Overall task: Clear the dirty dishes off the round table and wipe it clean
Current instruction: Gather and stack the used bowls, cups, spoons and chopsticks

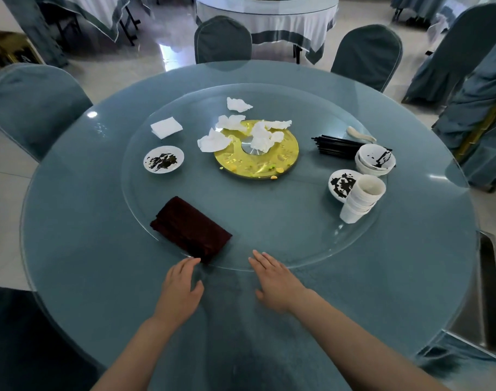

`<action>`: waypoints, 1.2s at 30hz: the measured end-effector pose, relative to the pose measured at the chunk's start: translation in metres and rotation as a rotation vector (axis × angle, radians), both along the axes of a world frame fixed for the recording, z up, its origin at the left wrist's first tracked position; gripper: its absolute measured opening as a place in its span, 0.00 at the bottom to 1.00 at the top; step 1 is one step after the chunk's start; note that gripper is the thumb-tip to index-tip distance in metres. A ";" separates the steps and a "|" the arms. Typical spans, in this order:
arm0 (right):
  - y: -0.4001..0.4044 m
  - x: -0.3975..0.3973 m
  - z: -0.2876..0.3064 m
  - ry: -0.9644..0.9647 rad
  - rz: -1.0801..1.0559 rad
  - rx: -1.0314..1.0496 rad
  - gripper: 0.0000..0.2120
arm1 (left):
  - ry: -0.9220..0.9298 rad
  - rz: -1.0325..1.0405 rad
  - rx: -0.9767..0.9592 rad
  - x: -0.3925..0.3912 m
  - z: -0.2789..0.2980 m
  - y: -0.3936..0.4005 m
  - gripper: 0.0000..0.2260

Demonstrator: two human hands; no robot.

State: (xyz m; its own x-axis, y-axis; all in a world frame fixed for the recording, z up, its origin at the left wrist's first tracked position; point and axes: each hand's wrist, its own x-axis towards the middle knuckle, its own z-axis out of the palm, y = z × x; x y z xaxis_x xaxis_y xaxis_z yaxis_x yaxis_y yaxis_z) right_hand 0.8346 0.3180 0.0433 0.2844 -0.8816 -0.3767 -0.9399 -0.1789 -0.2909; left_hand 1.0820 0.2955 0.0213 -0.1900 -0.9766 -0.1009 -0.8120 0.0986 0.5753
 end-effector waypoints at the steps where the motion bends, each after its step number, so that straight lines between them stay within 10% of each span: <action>1: -0.002 0.000 0.001 0.001 -0.003 -0.004 0.36 | 0.010 0.011 0.000 0.001 0.001 -0.003 0.23; 36: -0.011 -0.017 -0.026 0.165 -0.006 -0.036 0.34 | 0.425 0.698 0.367 -0.029 -0.004 -0.165 0.22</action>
State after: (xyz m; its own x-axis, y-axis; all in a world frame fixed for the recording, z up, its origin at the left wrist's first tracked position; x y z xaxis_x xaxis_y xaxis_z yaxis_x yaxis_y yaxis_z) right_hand 0.8176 0.3072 0.0170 0.2157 -0.8969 -0.3860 -0.9755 -0.1804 -0.1259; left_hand 1.0526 0.1307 0.0171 0.3427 -0.8038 -0.4864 -0.3289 -0.5876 0.7393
